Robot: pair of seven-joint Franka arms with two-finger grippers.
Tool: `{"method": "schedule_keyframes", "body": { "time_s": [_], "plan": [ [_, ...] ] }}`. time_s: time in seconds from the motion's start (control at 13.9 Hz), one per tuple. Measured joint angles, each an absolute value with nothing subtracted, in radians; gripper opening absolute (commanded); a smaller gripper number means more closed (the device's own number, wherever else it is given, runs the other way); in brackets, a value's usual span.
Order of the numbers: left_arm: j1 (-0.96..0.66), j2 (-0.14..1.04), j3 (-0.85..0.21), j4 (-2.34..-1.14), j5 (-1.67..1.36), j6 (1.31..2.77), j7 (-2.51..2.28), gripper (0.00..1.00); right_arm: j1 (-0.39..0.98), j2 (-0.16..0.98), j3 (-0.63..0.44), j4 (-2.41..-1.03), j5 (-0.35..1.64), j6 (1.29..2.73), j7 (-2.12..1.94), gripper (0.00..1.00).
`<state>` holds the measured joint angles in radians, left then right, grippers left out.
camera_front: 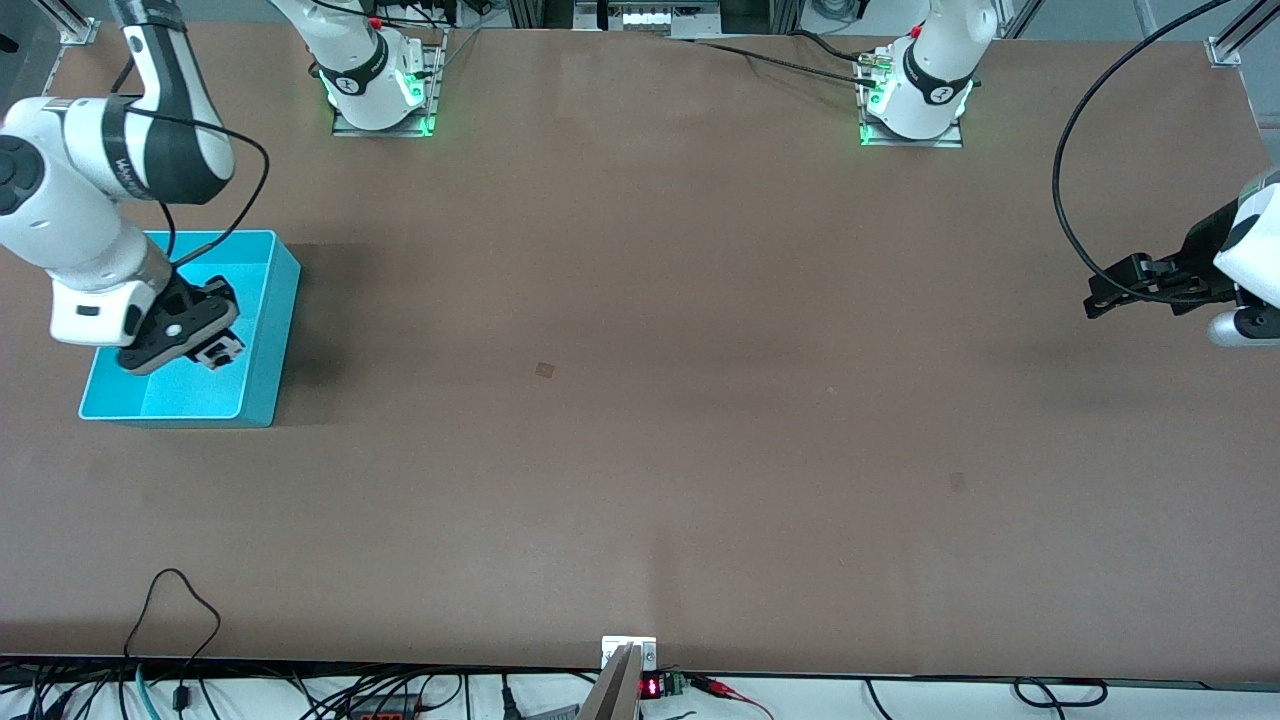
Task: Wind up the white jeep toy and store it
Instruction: 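Lift the jeep with the right gripper and carry it over the bin, then lower the held jeep into the turquoise bin with the right gripper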
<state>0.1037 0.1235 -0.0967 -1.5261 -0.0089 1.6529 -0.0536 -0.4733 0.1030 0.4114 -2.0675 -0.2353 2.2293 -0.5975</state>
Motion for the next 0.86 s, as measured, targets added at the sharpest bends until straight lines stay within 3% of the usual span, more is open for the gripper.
{"method": "schedule_keyframes", "body": {
  "time_s": [0.5, 0.86],
  "plan": [
    [0.104, 0.123, -0.097, -1.526, -0.009, 1.644, -0.054, 1.0, -0.49, 0.127, 0.314, -2.081, -0.235, 2.165, -0.297, 0.0],
    [0.105, 0.123, -0.096, -1.526, -0.009, 1.643, -0.054, 1.0, -0.504, 0.23, 0.274, -2.084, -0.235, 2.203, -0.149, 0.0]
  ]
}}
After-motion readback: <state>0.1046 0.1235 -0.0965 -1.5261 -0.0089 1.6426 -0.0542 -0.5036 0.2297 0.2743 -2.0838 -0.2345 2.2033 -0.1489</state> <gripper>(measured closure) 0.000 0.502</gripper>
